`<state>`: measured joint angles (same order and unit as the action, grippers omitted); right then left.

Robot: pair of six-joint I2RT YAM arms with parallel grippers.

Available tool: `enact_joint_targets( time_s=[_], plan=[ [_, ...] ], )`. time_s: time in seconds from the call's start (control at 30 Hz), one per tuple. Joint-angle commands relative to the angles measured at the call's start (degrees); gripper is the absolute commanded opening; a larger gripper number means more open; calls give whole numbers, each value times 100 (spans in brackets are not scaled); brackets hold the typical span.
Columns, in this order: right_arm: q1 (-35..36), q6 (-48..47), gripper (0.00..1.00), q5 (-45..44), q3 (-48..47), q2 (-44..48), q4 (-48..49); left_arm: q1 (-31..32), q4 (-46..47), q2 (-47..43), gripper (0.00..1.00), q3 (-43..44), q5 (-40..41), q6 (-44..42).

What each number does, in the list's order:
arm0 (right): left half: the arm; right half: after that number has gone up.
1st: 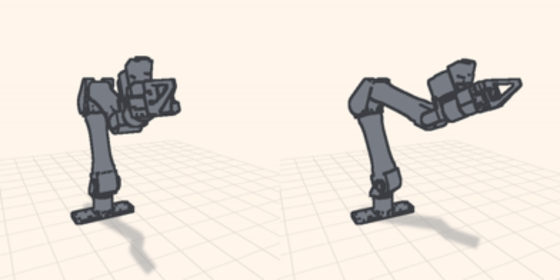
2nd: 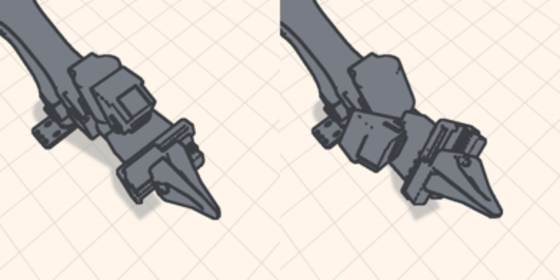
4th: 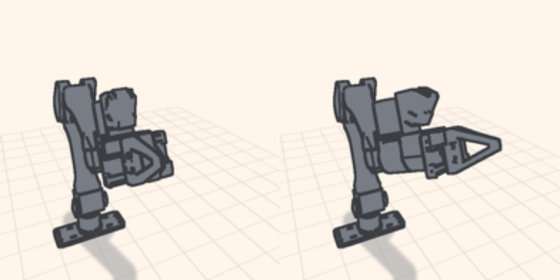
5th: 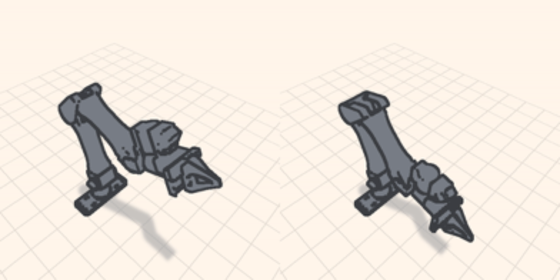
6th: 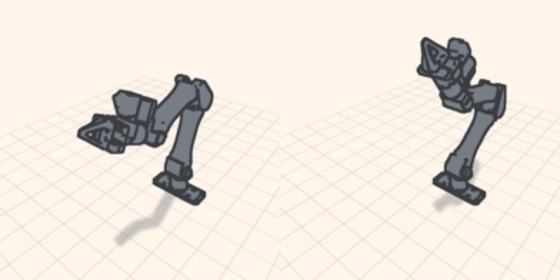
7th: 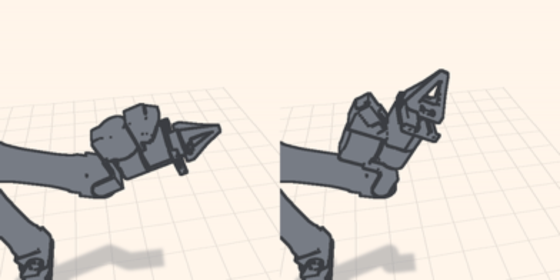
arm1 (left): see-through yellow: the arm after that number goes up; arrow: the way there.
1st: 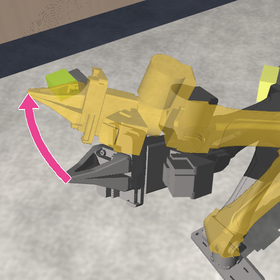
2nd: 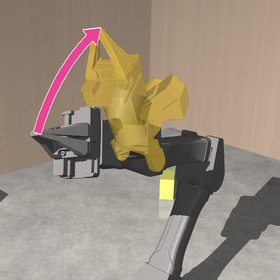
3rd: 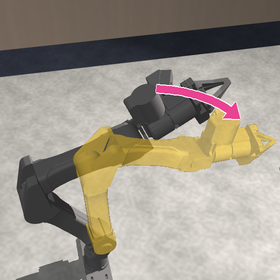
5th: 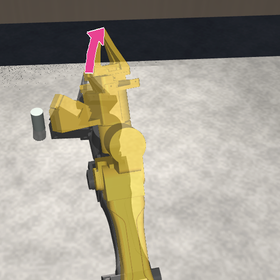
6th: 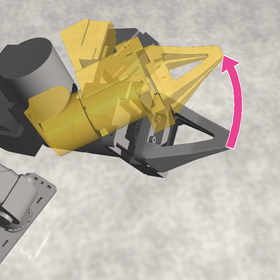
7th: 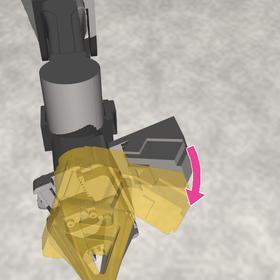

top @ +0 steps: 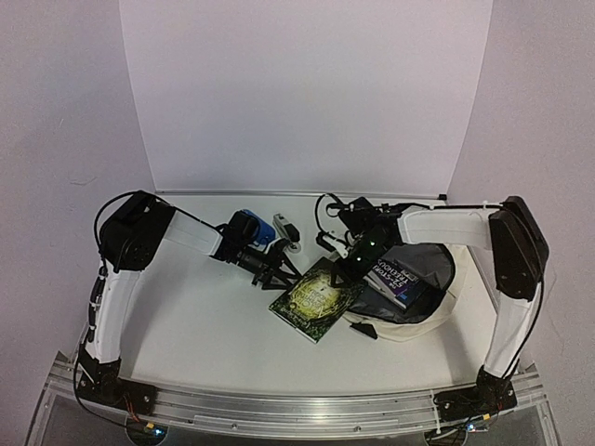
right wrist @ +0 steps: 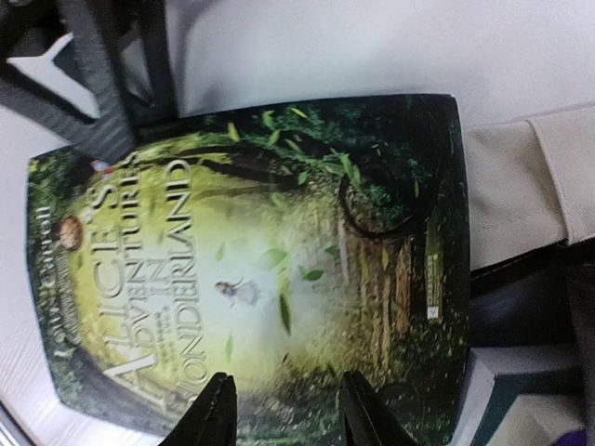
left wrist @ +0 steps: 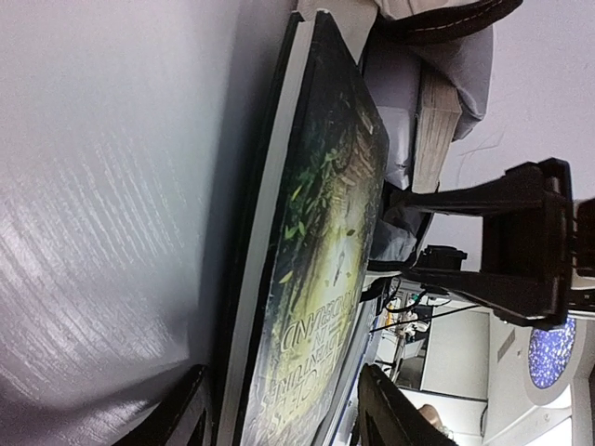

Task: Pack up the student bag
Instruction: Pick up the book from the center of the board.

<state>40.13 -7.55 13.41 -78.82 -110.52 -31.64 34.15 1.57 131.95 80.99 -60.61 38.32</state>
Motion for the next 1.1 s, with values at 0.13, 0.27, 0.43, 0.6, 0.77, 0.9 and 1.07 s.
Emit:
enact_joint_targets(
  time_s=[0.13, 0.27, 0.43, 0.6, 0.77, 0.9, 1.07],
  plan=[
    [34, -95, 38, 541, 606, 1107, -507, -67, -122, -274, 64, -83, 275, -56],
    [83, -13, 44, 856, 1218, 1337, -422, -55, -92, -246, 66, -125, 274, -48],
    [179, 145, 57, 1103, 1480, 1482, -122, -44, 37, -306, 68, -233, 266, 17],
    [179, 589, 68, 2098, 1803, 1326, 124, 8, 226, -328, 70, -349, 349, 101],
    [179, 1619, 83, 2281, 2179, 1298, 870, 67, 442, -414, 70, -522, 503, 210],
    [179, 2160, 87, 2427, 2322, 1084, 1423, 84, 595, -479, 70, -660, 621, 283],
    [179, 2407, 85, 2508, 2237, 574, 1616, 101, 642, -325, 69, -686, 602, 299]
  ],
)
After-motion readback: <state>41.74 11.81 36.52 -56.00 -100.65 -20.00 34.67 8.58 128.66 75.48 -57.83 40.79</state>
